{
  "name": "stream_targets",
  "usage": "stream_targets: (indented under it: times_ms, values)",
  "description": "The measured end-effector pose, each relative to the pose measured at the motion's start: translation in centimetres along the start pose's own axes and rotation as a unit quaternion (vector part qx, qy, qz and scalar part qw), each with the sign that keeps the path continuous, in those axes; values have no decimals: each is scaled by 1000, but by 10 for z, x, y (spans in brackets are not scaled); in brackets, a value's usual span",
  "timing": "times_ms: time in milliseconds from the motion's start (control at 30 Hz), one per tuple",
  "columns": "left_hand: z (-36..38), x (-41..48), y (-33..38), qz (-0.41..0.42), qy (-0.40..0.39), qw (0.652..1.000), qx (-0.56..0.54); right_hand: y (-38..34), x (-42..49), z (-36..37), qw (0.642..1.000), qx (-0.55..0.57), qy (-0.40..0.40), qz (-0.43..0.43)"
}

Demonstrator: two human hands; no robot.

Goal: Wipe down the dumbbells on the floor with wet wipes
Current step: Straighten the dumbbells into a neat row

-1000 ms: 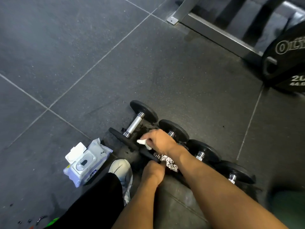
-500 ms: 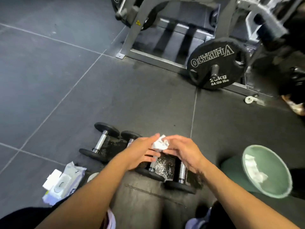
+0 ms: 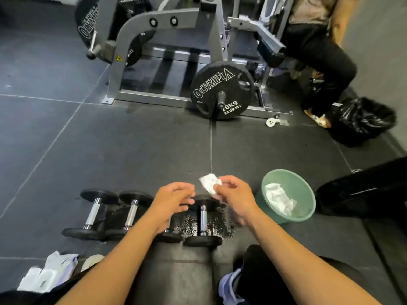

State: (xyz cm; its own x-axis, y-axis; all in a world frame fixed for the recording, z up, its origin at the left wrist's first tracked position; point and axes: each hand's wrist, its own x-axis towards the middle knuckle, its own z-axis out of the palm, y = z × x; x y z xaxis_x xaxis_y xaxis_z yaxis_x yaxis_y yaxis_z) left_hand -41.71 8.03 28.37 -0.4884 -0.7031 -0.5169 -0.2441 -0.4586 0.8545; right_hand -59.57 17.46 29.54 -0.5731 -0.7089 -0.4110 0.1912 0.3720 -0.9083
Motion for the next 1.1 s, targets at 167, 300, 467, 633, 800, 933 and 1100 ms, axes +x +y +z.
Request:
stream_targets:
  times_ms: [167,300,467,633,800,933,1100]
  values:
    - [39,17,-8,-19,-1,999,26,10,31,-128,977,80,190,56]
    - [54,27,-11,-25,-1,999,42,20,52,-201,965,60,235,100]
    - [50,41,11,-23,5,999,31,23,62,-228,966,-19,212,145]
    - [11,42,37,6,28,996,89,29,61,-220,963,2,193,187]
    - [-53,14,64,31,58,985,160,4,45,-171,984,-26,108,138]
    - [-116,-25,87,50,86,973,207,-16,29,-110,991,-89,9,97]
    - [-221,-103,110,53,184,956,222,-35,1,-34,991,-106,-57,64]
